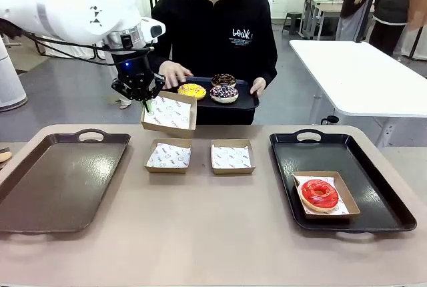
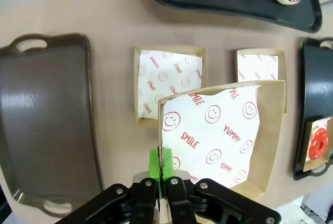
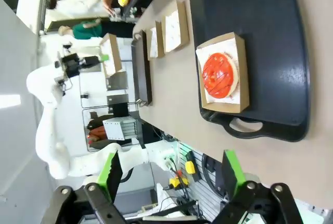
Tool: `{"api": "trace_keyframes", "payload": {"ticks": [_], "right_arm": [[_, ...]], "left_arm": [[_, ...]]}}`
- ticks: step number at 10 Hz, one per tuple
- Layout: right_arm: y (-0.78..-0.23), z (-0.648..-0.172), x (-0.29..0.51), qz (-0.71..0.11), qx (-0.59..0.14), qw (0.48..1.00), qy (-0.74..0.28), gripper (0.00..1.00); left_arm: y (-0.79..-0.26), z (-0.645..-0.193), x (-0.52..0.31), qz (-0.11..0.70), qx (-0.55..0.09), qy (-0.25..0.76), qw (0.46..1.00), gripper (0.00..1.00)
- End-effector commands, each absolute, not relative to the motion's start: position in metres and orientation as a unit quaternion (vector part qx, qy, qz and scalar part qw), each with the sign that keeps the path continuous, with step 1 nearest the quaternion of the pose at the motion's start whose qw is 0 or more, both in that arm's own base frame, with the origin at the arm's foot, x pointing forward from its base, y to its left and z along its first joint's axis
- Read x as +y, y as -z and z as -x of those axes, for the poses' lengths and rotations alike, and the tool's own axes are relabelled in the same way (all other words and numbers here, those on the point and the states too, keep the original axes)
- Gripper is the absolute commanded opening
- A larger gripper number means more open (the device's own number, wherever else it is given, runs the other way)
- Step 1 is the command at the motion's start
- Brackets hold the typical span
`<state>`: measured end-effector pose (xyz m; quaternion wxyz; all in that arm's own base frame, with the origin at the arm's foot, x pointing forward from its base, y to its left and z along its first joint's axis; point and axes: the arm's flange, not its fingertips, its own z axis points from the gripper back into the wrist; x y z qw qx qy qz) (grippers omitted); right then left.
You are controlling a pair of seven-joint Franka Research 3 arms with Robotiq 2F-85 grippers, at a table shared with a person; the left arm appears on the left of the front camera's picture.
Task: Individually package the donuts and arrange them on the tray.
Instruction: Place the picked Paper togo box on the Handle tray while simultaneously picking up another Paper togo box from the table with the other hand.
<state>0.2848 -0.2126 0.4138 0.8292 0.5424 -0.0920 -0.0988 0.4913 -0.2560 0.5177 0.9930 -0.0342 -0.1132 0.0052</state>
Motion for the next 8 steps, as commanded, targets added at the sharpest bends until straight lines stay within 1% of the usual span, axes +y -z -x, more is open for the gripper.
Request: {"api": "trace_keyframes", "payload": {"ticks": [1,3,4,5,6,8], "right_arm": [[-0.406,-0.280,-0.216,-0.561,-0.105,0.816,0.097,1.00],[-0.408,-0.286,-0.211,-0.552,-0.107,0.822,0.091,1.00],[-0.408,-0.276,-0.218,-0.549,-0.097,0.824,0.103,1.00],[-0.408,-0.276,-0.218,-0.549,-0.097,0.824,0.103,1.00],[-0.408,-0.276,-0.218,-0.549,-0.097,0.824,0.103,1.00],[-0.408,-0.276,-0.218,-0.549,-0.097,0.824,0.103,1.00]], "left_arm": [[-0.519,-0.506,-0.263,0.024,-0.111,-0.017,0.993,0.00],[-0.513,-0.513,-0.268,0.009,-0.108,-0.017,0.994,0.00],[-0.509,-0.515,-0.270,-0.007,-0.106,-0.012,0.994,0.00],[-0.506,-0.515,-0.271,-0.019,-0.099,-0.001,0.995,0.00],[-0.506,-0.511,-0.263,0.020,-0.107,-0.005,0.994,0.00],[-0.506,-0.511,-0.263,0.020,-0.107,-0.005,0.994,0.00]]}}
